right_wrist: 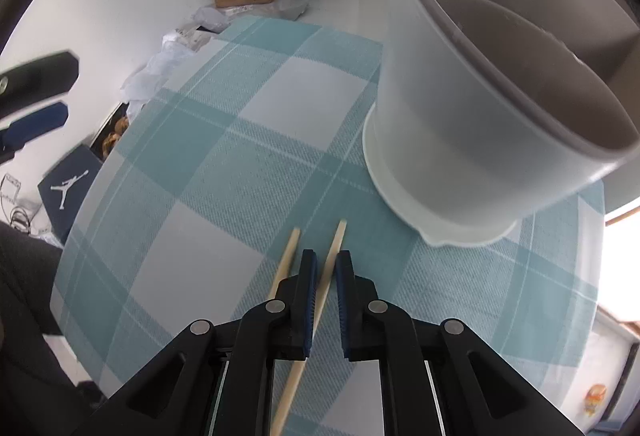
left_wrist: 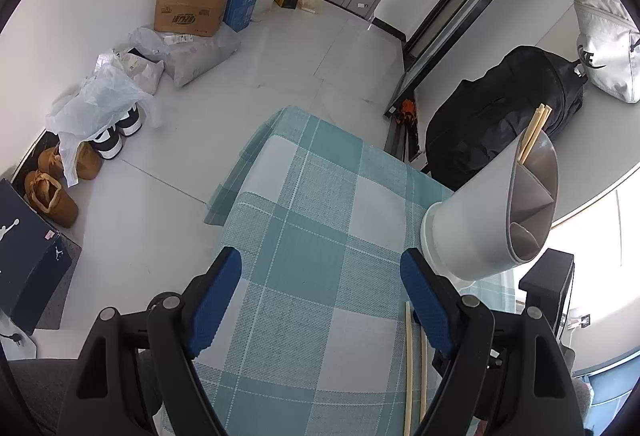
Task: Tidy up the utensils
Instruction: 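Close the right gripper on a single chopstick on the cloth, then close the left gripper on the last chopstick while the right gripper holds its chopstick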
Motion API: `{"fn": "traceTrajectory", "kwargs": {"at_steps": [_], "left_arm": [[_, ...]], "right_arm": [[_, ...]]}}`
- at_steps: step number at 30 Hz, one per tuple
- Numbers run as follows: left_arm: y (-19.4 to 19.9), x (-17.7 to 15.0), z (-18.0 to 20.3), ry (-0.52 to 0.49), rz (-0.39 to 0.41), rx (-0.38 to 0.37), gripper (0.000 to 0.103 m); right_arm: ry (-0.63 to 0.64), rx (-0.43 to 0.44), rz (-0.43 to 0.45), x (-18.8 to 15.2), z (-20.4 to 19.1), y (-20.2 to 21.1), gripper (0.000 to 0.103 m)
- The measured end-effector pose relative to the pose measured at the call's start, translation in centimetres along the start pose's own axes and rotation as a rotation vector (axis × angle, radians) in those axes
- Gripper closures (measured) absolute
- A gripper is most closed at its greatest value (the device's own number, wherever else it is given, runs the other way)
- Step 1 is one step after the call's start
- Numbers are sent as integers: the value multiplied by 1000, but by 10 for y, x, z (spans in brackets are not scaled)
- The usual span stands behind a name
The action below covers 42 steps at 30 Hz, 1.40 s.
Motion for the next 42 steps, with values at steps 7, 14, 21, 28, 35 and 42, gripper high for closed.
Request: {"fn": "traceTrajectory", "kwargs": {"at_steps": [7, 14, 21, 28, 35, 42], "left_arm": [[-7, -4, 1, -34, -20, 31, 25], [-19, -19, 15, -98, -91, 23, 25], [-34, -43, 53, -240, -170, -6, 25], [-48, -60, 73, -332, -238, 24, 26], [-63, -66, 74, -331, -299, 109, 44], [-71, -73, 91, -415, -296, 236, 52]], "right_arm": [[-82, 43, 45, 0, 9, 6, 99], [-185, 99, 235, -9, 28, 58, 99], [-345, 187, 402, -36, 71, 106, 99], [-477, 270, 479, -54, 101, 123, 99], [-530, 310, 539, -70, 120, 139, 99], [-562, 323, 561, -86, 127, 149, 99]]}}
Point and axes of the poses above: each gripper's, at about its wrist camera, not at the fingertips, and y roughly against the way its jaws point, z to its right, x to its top, the point moved 1 cm from there along -y, roughly the way its jaws point, and after that the axes turned 1 degree about z, right-handed, at the moved point
